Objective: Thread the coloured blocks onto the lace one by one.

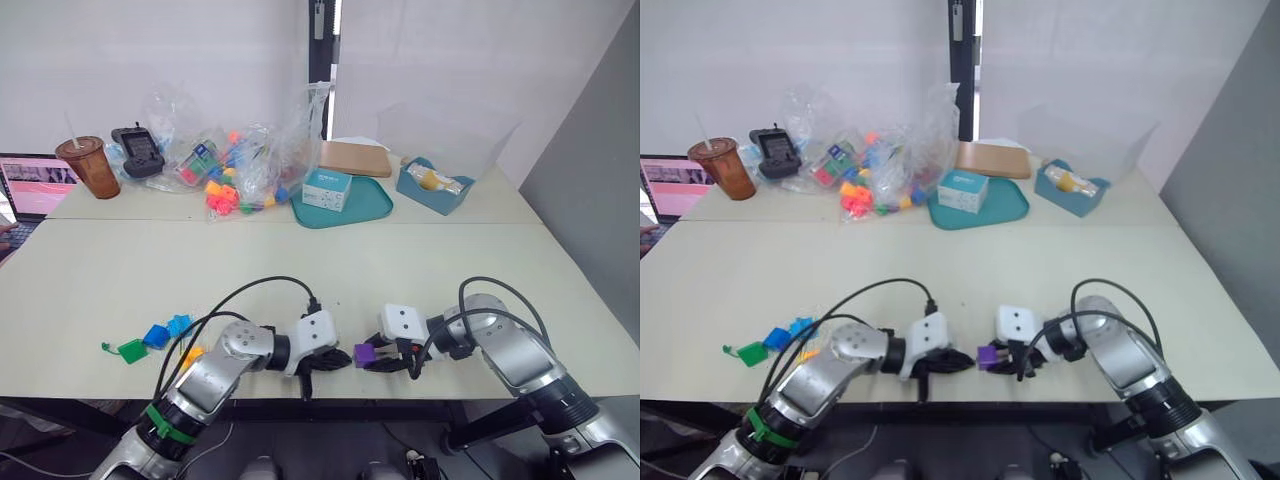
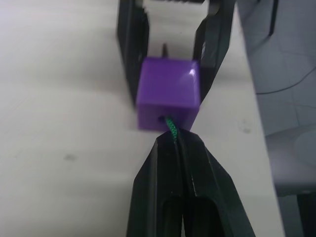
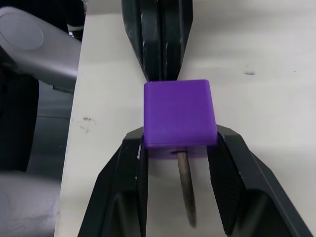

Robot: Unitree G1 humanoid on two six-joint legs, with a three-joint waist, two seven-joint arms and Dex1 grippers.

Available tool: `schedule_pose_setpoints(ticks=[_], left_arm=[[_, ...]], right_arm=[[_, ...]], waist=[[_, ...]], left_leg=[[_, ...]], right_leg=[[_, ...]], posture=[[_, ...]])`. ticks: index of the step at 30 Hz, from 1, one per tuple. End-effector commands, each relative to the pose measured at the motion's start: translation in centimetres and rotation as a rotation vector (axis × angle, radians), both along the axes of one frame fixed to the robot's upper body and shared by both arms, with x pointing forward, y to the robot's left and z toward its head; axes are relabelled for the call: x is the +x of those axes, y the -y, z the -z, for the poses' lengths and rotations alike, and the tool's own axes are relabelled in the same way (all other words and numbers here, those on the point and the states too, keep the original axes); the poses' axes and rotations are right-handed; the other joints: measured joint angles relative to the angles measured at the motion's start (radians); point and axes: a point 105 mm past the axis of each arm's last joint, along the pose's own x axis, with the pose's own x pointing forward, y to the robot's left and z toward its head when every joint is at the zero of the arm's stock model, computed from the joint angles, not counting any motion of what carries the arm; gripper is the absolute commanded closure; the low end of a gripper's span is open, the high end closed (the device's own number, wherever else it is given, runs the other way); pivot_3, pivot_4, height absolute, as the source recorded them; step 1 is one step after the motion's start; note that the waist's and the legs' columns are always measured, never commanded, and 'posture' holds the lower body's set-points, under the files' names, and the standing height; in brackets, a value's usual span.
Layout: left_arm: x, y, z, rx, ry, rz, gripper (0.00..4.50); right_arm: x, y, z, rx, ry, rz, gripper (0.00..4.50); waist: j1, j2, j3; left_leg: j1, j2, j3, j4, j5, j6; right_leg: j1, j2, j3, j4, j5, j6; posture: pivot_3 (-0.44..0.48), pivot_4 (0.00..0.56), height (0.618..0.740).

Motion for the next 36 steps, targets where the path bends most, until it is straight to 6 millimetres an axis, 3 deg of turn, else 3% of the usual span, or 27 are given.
schedule_pose_setpoints(ticks=[1,9,15,23,25,27,32,34,36], left_arm=[[0.2,1.4,-1.5,-0.039,0.043,0.024,4.46],[0.6,1.4,-1.6,-0.042,0.057,-0.019,4.46],[-0.1,1.2,-3.0,-0.128,-0.046,0.001,2.70],[0.1,0.5,-3.3,-0.109,-0.023,-0.006,0.03],[0.0,0.9,-3.4,-0.110,-0.022,0.001,0.03],[0.0,1.2,-3.1,-0.100,-0.014,0.008,0.00],[0.0,2.2,-2.3,-0.084,-0.009,0.033,0.00],[-0.1,2.5,-2.0,-0.077,-0.008,0.045,0.00],[0.2,2.8,-1.7,-0.068,-0.002,0.043,0.00]], right_arm=[[-0.7,-0.2,1.1,-0.024,-0.039,-0.016,3.32],[-0.8,-0.2,1.2,-0.026,-0.038,-0.016,3.32],[-0.9,-0.3,1.3,-0.024,-0.040,-0.013,3.32],[-0.7,-0.3,0.9,0.000,-0.028,0.016,3.32],[-0.6,-0.3,0.7,0.011,-0.022,0.030,3.32],[-0.7,-0.3,0.2,0.039,-0.022,0.045,2.29],[-0.6,0.2,-2.1,0.115,0.013,0.099,0.53],[-0.7,0.7,-2.7,0.129,0.013,0.109,0.03],[-0.7,1.6,-3.0,0.119,0.024,0.116,0.03]], waist=[[0.001,0.000,0.000],[0.003,0.000,0.000],[0.001,0.000,0.000],[-0.002,0.000,0.000],[-0.005,0.000,0.000],[-0.005,0.000,0.000],[-0.001,0.000,0.000],[0.005,0.000,0.000],[0.009,0.000,0.001]], left_leg=[[0.000,0.000,0.000,0.000,0.000,0.000],[-0.001,0.000,0.000,0.000,0.000,0.000],[-0.001,0.000,0.000,0.000,0.000,0.000],[-0.001,0.000,0.000,0.000,0.000,0.000],[-0.001,0.000,0.000,0.000,0.000,0.000],[-0.002,0.000,0.000,0.000,0.000,0.000],[-0.007,0.000,0.000,0.000,0.000,0.000],[-0.012,-0.001,0.000,0.001,0.000,0.000],[-0.013,-0.002,0.000,0.002,0.000,0.000]], right_leg=[[0.000,0.000,0.000,0.000,0.000,0.000],[0.000,0.000,0.000,0.000,0.000,0.000],[0.000,0.000,0.000,0.000,0.000,0.000],[-0.001,0.000,0.000,-0.001,0.000,0.000],[-0.001,0.000,0.000,-0.001,0.000,0.000],[-0.002,0.000,0.000,0.000,0.000,0.000],[-0.007,0.000,0.000,0.000,0.000,0.000],[-0.012,-0.001,0.000,0.002,0.000,0.000],[-0.013,-0.001,0.000,0.002,0.000,0.000]], posture=[[0.000,0.150,0.740],[0.000,0.150,0.740],[0.000,0.150,0.740],[0.000,0.150,0.740],[0.000,0.150,0.740],[0.000,0.150,0.740],[0.000,0.150,0.740],[0.000,0.150,0.740],[0.000,0.150,0.740]])
